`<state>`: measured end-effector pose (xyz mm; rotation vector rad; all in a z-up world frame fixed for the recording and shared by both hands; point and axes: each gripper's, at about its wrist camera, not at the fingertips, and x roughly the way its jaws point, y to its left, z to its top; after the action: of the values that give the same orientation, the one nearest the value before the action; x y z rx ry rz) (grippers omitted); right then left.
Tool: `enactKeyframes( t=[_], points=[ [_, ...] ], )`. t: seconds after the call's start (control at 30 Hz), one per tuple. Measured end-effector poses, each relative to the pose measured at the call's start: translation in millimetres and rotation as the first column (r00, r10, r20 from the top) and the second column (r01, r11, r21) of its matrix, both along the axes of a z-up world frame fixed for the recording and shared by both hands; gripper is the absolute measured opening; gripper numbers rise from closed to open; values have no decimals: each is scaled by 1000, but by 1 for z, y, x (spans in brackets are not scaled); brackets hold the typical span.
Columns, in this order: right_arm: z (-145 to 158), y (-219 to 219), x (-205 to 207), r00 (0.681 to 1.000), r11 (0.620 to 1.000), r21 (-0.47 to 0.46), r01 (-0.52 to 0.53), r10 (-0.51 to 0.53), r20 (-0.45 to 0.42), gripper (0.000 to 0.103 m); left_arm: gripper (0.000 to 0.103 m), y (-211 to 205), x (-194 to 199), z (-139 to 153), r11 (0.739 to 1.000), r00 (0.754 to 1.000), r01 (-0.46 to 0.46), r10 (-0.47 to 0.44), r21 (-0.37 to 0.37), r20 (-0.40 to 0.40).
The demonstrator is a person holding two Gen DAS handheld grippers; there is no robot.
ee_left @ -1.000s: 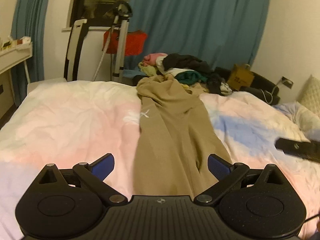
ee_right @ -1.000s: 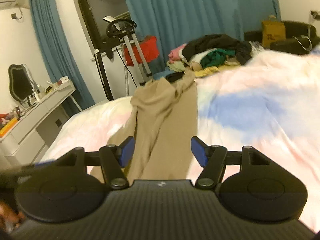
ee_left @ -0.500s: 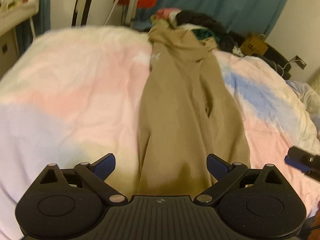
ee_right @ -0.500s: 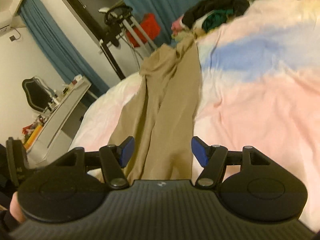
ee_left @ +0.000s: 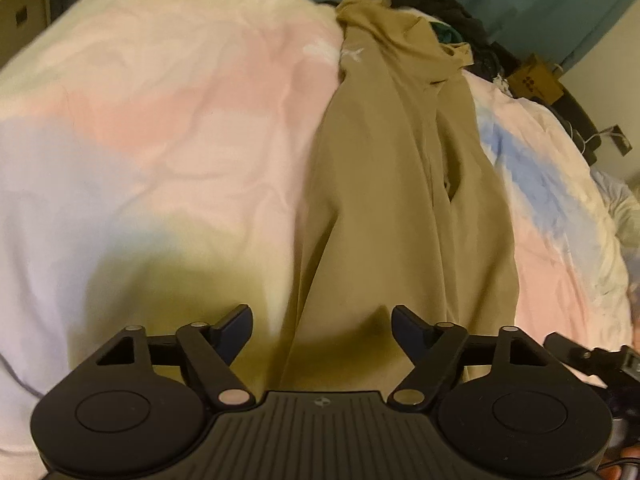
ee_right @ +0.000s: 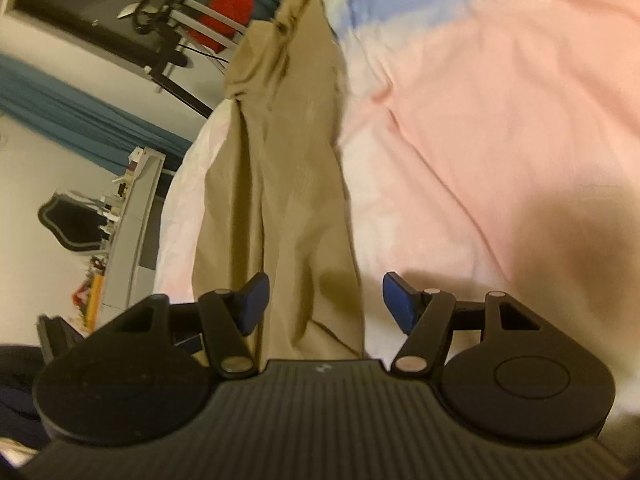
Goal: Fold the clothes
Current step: 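Move both tools to the hem end of the beige strip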
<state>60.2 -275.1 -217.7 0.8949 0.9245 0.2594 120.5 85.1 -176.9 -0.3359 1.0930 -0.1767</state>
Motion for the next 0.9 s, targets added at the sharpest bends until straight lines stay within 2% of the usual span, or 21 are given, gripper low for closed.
enactKeyframes(
  t=[0.17, 0.23, 0.33, 0.4, 0.5, 0.67, 0.73, 0.8, 0.9],
  points=[
    [-11, -6, 1, 998, 996, 83, 26, -22, -58, 64, 68, 12, -1, -10, 997, 999, -43, 41, -60, -29],
    [-12, -6, 1, 998, 995, 92, 25, -19, -67, 58, 65, 12, -3, -14, 996, 998, -50, 48, -71, -39],
    [-15, -2, 2, 996, 994, 106, -2, 11, -84, 52, 59, 12, -3, -17, 993, 998, -42, 37, -113, -51],
    [-17, 3, 2, 994, 990, 133, -39, 52, -95, 51, 56, 12, -4, -20, 988, 998, -42, 33, -146, -60],
    [-18, 14, 3, 986, 984, 141, -111, 127, -106, 51, 55, 8, -8, -23, 990, 997, -45, 35, -132, -73],
    [-20, 21, 4, 979, 984, 100, -147, 159, -127, 51, 71, -4, -10, -27, 995, 996, -12, 3, -97, -89],
    [-19, 23, 4, 976, 981, 100, -164, 176, -125, 52, 70, -8, -10, -28, 995, 995, 10, -19, -95, -100],
    [-17, 25, 3, 973, 975, 117, -186, 200, -117, 52, 61, -8, -14, -27, 997, 995, 0, -8, -83, -97],
    [-16, 26, 1, 967, 964, 166, -210, 230, -110, 52, 31, 1, -17, -27, 993, 994, -41, 29, -112, -105]
  ],
)
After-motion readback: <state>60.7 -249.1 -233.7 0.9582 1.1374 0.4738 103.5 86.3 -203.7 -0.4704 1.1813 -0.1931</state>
